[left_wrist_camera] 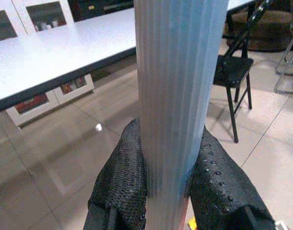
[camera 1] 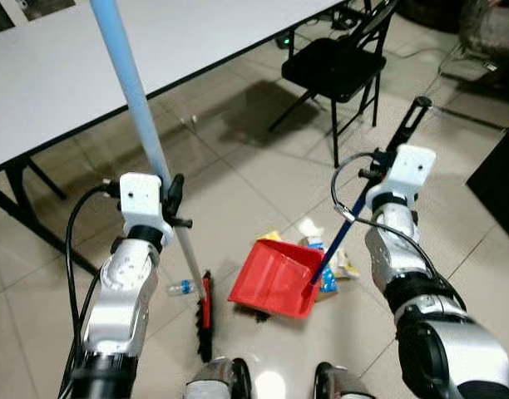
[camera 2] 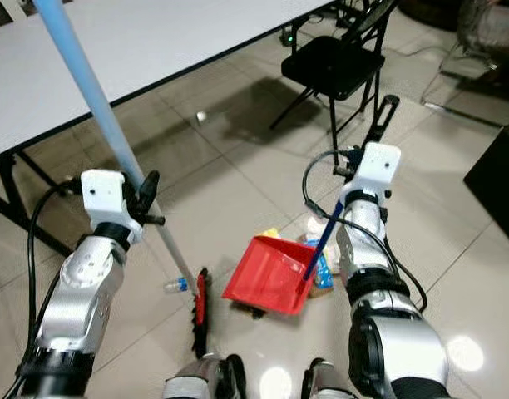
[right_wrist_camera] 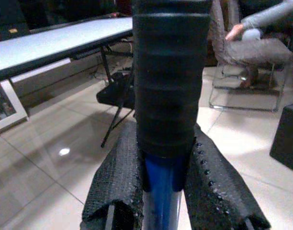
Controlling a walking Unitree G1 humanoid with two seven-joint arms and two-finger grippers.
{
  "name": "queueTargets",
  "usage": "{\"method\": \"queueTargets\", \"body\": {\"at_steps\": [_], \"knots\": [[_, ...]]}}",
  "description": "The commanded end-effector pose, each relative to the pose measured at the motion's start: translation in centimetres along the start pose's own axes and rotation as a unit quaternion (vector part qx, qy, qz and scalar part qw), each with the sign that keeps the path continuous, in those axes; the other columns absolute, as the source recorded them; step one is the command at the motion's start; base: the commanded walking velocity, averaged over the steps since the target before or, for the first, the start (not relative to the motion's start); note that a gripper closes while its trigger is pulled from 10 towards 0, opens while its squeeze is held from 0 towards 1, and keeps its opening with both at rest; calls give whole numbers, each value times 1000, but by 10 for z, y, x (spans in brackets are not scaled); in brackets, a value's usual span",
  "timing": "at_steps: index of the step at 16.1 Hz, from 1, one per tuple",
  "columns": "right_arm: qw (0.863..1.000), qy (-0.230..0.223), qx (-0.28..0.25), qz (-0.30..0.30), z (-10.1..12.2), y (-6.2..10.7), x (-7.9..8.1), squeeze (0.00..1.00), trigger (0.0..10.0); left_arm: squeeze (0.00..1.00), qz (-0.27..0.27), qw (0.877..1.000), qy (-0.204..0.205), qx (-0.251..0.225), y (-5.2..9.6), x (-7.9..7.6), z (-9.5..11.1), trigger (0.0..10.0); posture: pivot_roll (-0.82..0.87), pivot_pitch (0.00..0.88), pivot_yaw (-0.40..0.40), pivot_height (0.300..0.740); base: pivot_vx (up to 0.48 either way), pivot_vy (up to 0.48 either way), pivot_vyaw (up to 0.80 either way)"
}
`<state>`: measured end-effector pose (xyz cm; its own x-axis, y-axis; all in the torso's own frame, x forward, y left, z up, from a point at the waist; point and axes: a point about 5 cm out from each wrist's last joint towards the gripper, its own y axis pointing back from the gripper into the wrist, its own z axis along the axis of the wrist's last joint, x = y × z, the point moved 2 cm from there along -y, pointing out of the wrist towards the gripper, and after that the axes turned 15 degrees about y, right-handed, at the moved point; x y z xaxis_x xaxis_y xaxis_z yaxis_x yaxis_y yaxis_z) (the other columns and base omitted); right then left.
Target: Sweep floor
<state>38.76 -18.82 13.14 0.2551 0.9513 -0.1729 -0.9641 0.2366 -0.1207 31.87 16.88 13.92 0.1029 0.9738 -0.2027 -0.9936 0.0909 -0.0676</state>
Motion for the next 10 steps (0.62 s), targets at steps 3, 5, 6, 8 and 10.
{"method": "queueTargets", "body": {"at_steps": [3, 5, 6, 8, 10], "knots": [[1000, -5, -29, -8, 11, 0, -2, 0, 10000, 0, -17, 1000, 3, -16, 4, -8, 11, 10000, 39, 239, 125, 740, 0, 0, 0], [999, 4, -35, -4, 14, -2, -5, 0, 10000, 0, -21, 1000, 3, -12, 5, -9, 10, 10000, 33, 239, 126, 740, 0, 0, 0], [999, 7, -37, -3, 15, -3, -7, 0, 10000, 0, -22, 1000, 3, -11, 5, -9, 10, 10000, 33, 239, 126, 740, 0, 0, 0], [998, 46, -43, -18, 17, -9, -35, 0, 10000, 0, -28, 999, -13, -9, 5, -2, 15, 10000, 28, 233, 126, 740, 0, 0, 0], [993, 94, -66, -37, 32, -19, -72, 0, 10000, 0, -25, 999, -39, -11, 1, 14, 25, 10000, 20, 229, 124, 740, 0, 0, 0]]}}
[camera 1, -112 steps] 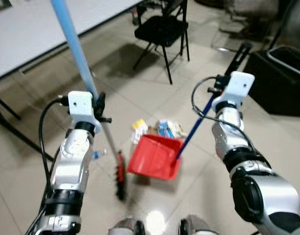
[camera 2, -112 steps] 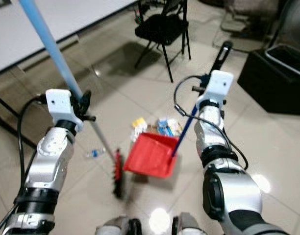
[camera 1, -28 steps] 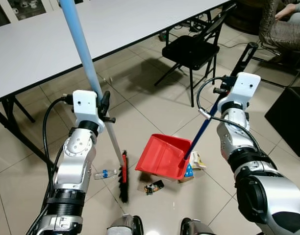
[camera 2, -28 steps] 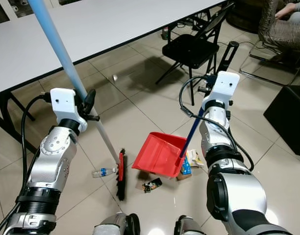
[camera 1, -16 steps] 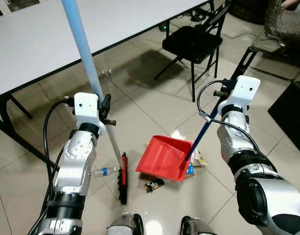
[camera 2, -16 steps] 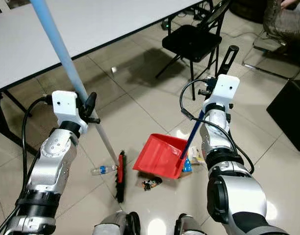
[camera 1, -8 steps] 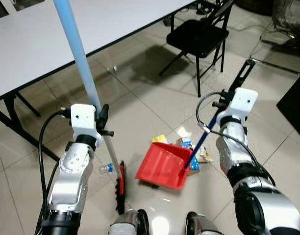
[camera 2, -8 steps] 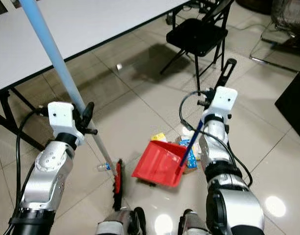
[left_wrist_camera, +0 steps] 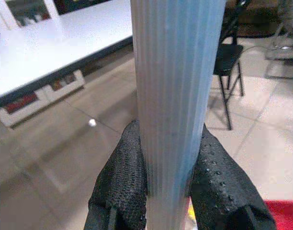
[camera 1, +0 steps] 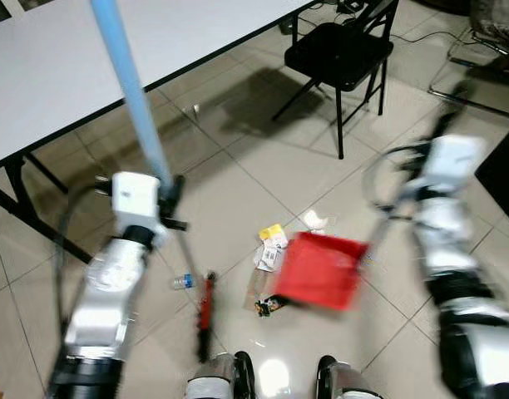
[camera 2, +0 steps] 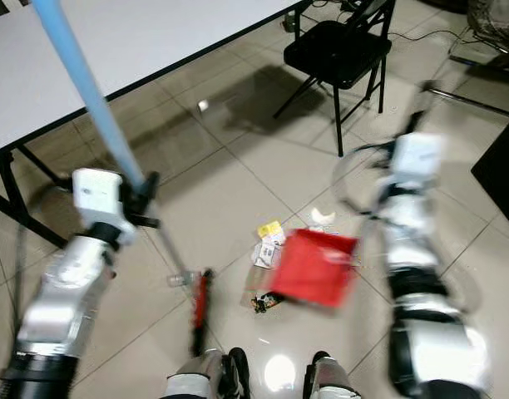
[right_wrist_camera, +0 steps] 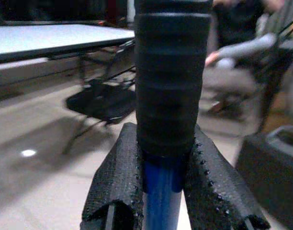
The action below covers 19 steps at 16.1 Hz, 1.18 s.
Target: Sweep floor
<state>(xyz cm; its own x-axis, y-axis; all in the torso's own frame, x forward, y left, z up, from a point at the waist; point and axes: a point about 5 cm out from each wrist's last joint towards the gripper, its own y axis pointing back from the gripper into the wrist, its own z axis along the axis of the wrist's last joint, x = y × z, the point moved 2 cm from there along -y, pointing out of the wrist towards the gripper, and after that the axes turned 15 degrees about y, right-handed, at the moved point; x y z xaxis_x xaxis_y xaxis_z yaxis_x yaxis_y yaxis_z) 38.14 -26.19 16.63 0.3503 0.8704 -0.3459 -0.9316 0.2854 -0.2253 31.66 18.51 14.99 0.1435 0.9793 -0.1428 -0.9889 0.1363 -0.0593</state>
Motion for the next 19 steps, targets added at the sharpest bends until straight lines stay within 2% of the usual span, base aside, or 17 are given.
{"method": "queueTargets", "body": {"at_steps": [1, 2, 3, 7, 14, 19], "knots": [[1000, 2, -27, -1, 15, -7, -2, 0, 10000, 0, -4, 1000, -14, -19, -2, 3, 12, 10000, 17, 228, 124, 740, 0, 0, 0], [999, 28, -39, 0, 22, -13, -14, 0, 10000, 0, -9, 999, -26, -20, -5, 7, 17, 10000, 13, 232, 125, 740, 0, 0, 0], [998, 41, -47, 2, 26, -16, -19, 0, 10000, 0, -14, 999, -31, -21, -7, 8, 20, 10000, 15, 238, 126, 740, 0, 0, 0], [995, 87, -51, 14, 28, -21, -32, 0, 10000, 0, -47, 997, -51, -14, -21, 8, 24, 10000, 22, 273, 139, 740, 0, 0, 0], [985, 151, -62, 65, 25, -20, -26, 0, 10000, 0, -101, 993, -59, -19, -39, -12, 36, 10000, 40, 367, 189, 740, 0, 0, 0], [981, 167, -65, 74, 18, -15, -31, 0, 10000, 0, -111, 993, -48, -2, -30, -18, 25, 10000, 46, 405, 199, 740, 0, 0, 0]]}}
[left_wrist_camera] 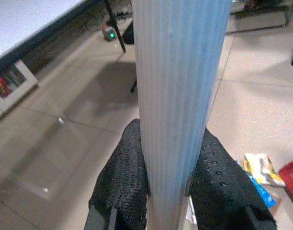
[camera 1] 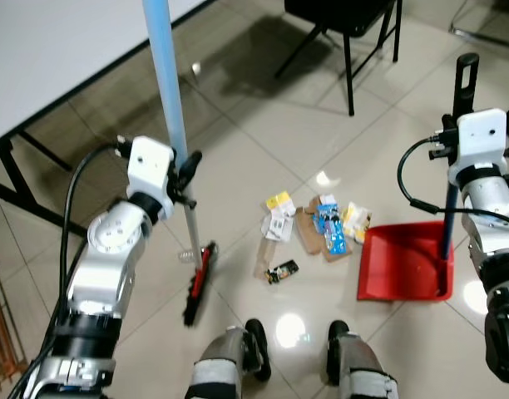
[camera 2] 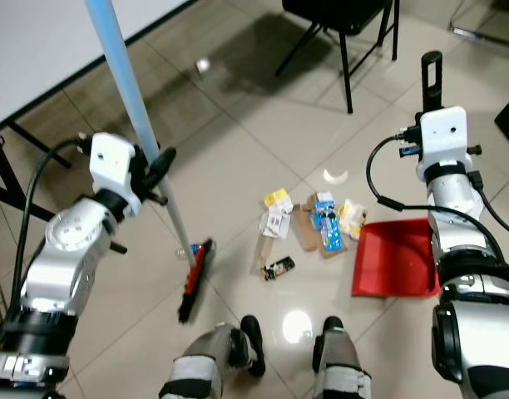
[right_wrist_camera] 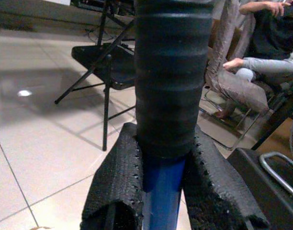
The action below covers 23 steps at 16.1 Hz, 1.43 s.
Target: Sweep floor
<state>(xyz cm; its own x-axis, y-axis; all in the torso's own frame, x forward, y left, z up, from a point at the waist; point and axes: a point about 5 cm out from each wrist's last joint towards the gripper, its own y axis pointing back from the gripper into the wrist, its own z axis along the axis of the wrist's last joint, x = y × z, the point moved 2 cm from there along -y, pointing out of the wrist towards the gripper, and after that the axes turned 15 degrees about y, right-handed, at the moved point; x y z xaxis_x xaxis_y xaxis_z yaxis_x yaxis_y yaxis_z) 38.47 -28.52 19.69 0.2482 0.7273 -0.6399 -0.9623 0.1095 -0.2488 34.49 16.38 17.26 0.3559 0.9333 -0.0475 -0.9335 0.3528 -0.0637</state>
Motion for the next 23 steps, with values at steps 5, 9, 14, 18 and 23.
{"method": "queueTargets", "body": {"at_steps": [5, 9, 14, 18, 23], "knots": [[1000, 18, -9, 12, -2, 5, 5, 0, 10000, 0, -10, 1000, -5, -22, -2, -8, 17, 10000, 61, 459, 209, 740, 0, 0, 0], [1000, 21, -18, 14, 1, 4, 6, 0, 10000, 0, -12, 1000, 5, -25, -3, -15, 17, 10000, 56, 484, 201, 740, 0, 0, 0], [1000, -10, -9, 26, 1, 8, 32, 0, 10000, 0, -8, 998, 15, -54, -7, -24, 35, 10000, 87, 519, 217, 740, 0, 0, 0], [999, -42, -15, 16, 8, 9, 44, 0, 10000, 0, -2, 994, 25, -105, -20, -32, 66, 10000, 88, 535, 228, 740, 0, 0, 0], [998, -58, -26, -3, 20, 4, 50, 0, 10000, 0, 9, 991, 43, -123, -32, -36, 72, 10000, 92, 545, 237, 740, 0, 0, 0]]}}
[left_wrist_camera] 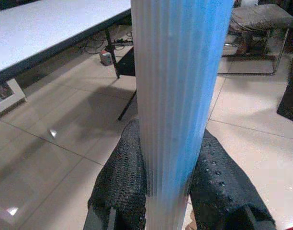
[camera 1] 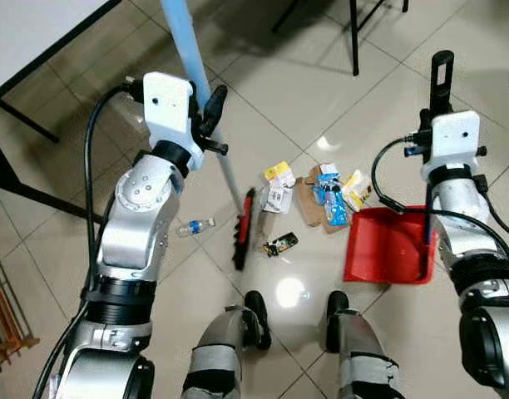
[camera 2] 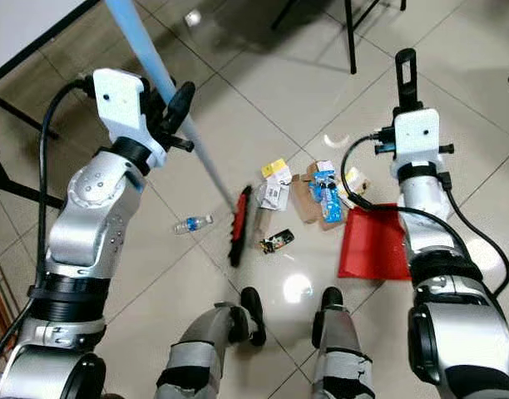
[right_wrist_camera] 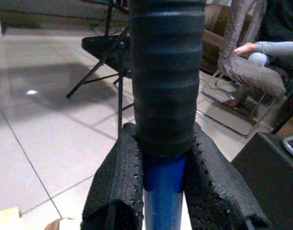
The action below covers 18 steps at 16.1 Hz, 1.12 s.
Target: Sweep floor
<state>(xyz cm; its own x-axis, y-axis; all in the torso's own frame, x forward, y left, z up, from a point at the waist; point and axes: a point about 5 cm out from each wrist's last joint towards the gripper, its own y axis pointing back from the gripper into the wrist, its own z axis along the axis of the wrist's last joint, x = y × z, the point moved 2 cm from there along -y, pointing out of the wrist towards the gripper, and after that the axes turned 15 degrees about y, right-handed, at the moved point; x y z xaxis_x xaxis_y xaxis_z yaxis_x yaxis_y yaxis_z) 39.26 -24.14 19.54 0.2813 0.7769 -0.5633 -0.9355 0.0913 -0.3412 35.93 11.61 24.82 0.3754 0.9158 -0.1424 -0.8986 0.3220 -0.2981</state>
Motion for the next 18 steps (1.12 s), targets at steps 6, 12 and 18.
{"method": "queueTargets", "body": {"at_steps": [6, 12, 18], "knots": [[999, -45, 8, 15, 4, 5, 30, 0, 10000, 0, 9, 1000, -21, -2, 4, 8, 5, 10000, 124, 558, 260, 740, 0, 0, 0], [997, -79, 7, 22, 12, 10, 53, 0, 10000, 0, -19, 1000, 7, -11, -6, -27, 4, 10000, 154, 592, 280, 740, 0, 0, 0], [996, -81, -1, 32, 15, 9, 54, 0, 10000, 0, -15, 999, -15, -28, -21, -39, 7, 10000, 144, 616, 262, 740, 0, 0, 0]]}}
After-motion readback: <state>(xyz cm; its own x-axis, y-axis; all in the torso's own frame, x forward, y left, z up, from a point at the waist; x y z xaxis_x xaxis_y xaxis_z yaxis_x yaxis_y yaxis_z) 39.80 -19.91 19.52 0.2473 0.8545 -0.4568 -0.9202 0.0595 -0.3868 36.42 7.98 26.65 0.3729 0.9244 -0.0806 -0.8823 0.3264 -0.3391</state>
